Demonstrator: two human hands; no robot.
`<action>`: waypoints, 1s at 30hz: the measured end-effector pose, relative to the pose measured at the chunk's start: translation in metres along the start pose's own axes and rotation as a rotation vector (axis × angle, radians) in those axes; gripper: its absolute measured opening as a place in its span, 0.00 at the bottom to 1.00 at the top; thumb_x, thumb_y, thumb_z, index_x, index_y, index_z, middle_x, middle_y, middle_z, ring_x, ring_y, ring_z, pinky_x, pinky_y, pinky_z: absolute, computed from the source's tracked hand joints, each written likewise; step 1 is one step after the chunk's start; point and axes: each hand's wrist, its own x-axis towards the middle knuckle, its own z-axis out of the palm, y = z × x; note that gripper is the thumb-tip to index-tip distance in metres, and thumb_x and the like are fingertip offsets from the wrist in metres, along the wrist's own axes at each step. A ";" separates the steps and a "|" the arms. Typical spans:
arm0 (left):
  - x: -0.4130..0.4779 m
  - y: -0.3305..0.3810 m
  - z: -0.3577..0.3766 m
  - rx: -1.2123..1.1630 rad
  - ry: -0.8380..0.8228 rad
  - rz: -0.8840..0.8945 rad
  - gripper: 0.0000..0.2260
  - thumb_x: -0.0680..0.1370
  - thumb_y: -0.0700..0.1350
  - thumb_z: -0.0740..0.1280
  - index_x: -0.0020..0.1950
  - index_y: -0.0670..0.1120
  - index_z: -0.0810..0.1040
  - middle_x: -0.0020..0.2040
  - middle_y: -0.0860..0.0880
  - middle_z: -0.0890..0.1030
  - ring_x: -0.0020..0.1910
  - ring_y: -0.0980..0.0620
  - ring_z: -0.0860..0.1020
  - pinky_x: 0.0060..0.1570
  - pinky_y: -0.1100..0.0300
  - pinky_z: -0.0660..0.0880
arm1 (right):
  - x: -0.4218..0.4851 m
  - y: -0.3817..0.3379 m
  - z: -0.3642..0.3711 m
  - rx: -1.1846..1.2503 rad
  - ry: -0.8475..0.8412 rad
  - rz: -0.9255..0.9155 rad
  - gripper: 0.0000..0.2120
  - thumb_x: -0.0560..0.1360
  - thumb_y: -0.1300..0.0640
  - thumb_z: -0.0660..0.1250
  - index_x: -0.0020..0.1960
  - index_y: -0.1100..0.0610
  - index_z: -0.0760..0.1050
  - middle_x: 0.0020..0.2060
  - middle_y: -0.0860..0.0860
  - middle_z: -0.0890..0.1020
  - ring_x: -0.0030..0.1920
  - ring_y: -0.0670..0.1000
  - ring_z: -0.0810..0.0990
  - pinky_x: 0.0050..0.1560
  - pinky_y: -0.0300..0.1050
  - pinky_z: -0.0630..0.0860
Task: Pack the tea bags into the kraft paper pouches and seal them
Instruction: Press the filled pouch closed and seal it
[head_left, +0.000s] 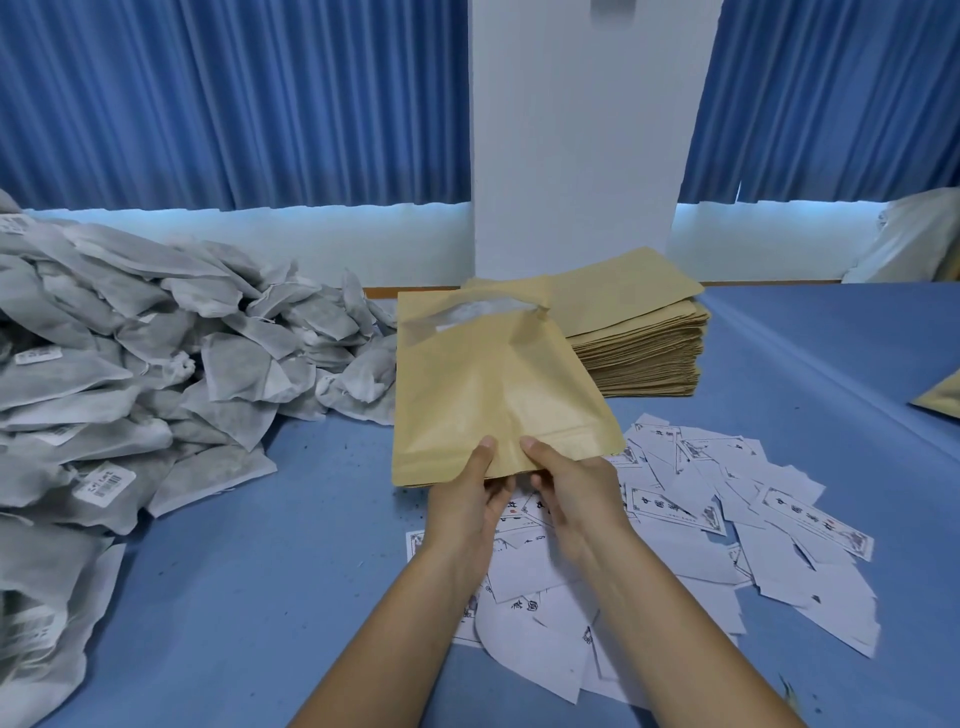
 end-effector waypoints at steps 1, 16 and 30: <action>-0.001 -0.001 0.001 0.002 -0.003 -0.004 0.06 0.77 0.39 0.68 0.53 0.40 0.78 0.50 0.45 0.84 0.43 0.52 0.84 0.36 0.64 0.80 | 0.001 0.000 -0.001 -0.016 0.018 -0.004 0.13 0.72 0.68 0.70 0.56 0.67 0.77 0.41 0.56 0.80 0.27 0.46 0.73 0.36 0.40 0.72; -0.003 0.003 0.000 0.074 0.072 0.065 0.11 0.75 0.36 0.70 0.57 0.40 0.77 0.54 0.45 0.82 0.51 0.50 0.82 0.44 0.62 0.79 | 0.003 0.006 -0.001 -0.051 0.134 -0.034 0.07 0.69 0.67 0.73 0.46 0.64 0.78 0.35 0.55 0.79 0.23 0.45 0.72 0.26 0.36 0.70; 0.001 0.008 -0.007 0.064 0.141 0.112 0.10 0.76 0.36 0.69 0.57 0.42 0.76 0.52 0.46 0.82 0.46 0.52 0.82 0.40 0.59 0.76 | 0.002 0.007 0.000 0.093 0.073 0.009 0.19 0.70 0.70 0.72 0.60 0.66 0.76 0.46 0.55 0.82 0.39 0.48 0.80 0.30 0.34 0.75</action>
